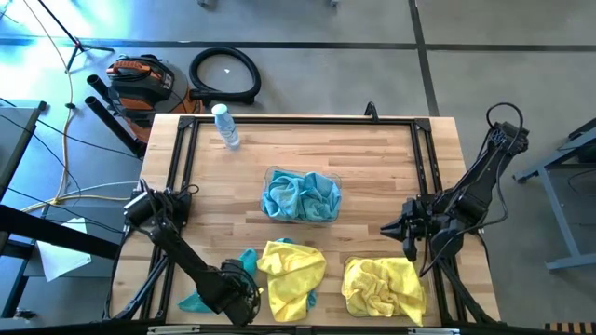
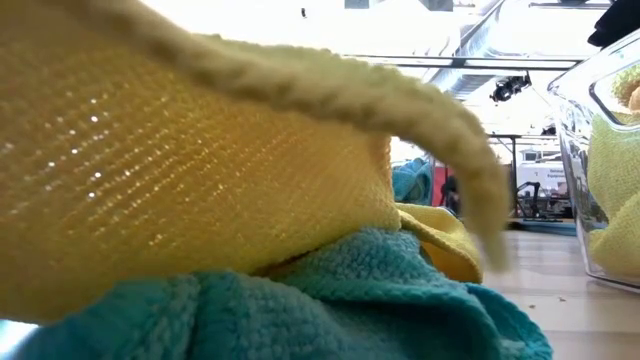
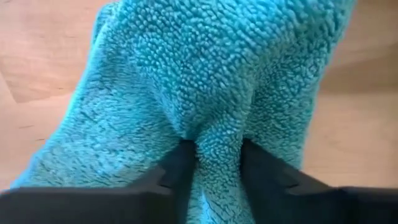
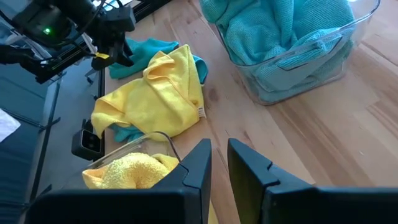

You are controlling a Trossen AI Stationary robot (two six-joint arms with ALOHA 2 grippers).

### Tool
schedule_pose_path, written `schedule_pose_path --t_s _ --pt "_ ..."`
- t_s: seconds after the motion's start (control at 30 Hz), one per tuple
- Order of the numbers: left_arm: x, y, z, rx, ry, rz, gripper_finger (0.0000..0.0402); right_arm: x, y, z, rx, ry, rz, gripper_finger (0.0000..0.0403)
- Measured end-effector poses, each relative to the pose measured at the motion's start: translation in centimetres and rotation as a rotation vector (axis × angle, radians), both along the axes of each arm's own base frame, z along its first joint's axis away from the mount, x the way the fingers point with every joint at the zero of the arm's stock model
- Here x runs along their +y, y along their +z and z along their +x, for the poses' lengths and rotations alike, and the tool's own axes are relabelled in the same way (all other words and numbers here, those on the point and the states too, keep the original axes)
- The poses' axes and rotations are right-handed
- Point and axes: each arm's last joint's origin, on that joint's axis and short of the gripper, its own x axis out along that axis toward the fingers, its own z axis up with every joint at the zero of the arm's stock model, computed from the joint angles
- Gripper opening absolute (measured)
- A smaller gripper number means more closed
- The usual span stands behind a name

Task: Sort microfiber towel by color & place in baskets
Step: Put the blue towel in the top transparent bin

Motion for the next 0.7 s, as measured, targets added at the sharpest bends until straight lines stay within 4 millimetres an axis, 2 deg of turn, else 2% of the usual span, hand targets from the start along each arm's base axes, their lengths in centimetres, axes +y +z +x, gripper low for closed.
schedule_pose_path --t_s 0.13,0.17,0.27,0.43,0.57,0.7 --pt "0.1 0.5 -0.2 0.004 -0.018 -0.007 0.0026 0.0 0.0 0.0 0.0 -0.003 0.005 0.0046" --pt "0.2 0.6 -0.2 0.005 -0.024 -0.006 0.0014 0.0 0.0 0.0 0.0 -0.003 0.005 0.0046" --pt "0.6 1.4 -0.5 0.004 -0.029 0.008 0.0013 0.0 0.0 0.0 0.0 0.0 0.0 0.0046" --pt "1.5 4.8 -1.1 -0.082 -0.045 0.006 0.0004 0.0 0.0 0.0 0.0 0.0 -0.001 0.0046" --pt "2.7 8.6 -1.3 -0.227 -0.087 0.002 0.0002 0.0 0.0 0.0 0.0 0.001 -0.001 0.0046" --pt "4.6 12.7 -0.6 -0.371 -0.146 0.07 0.0001 0.0 0.0 0.0 -0.002 -0.002 -0.003 0.0046"
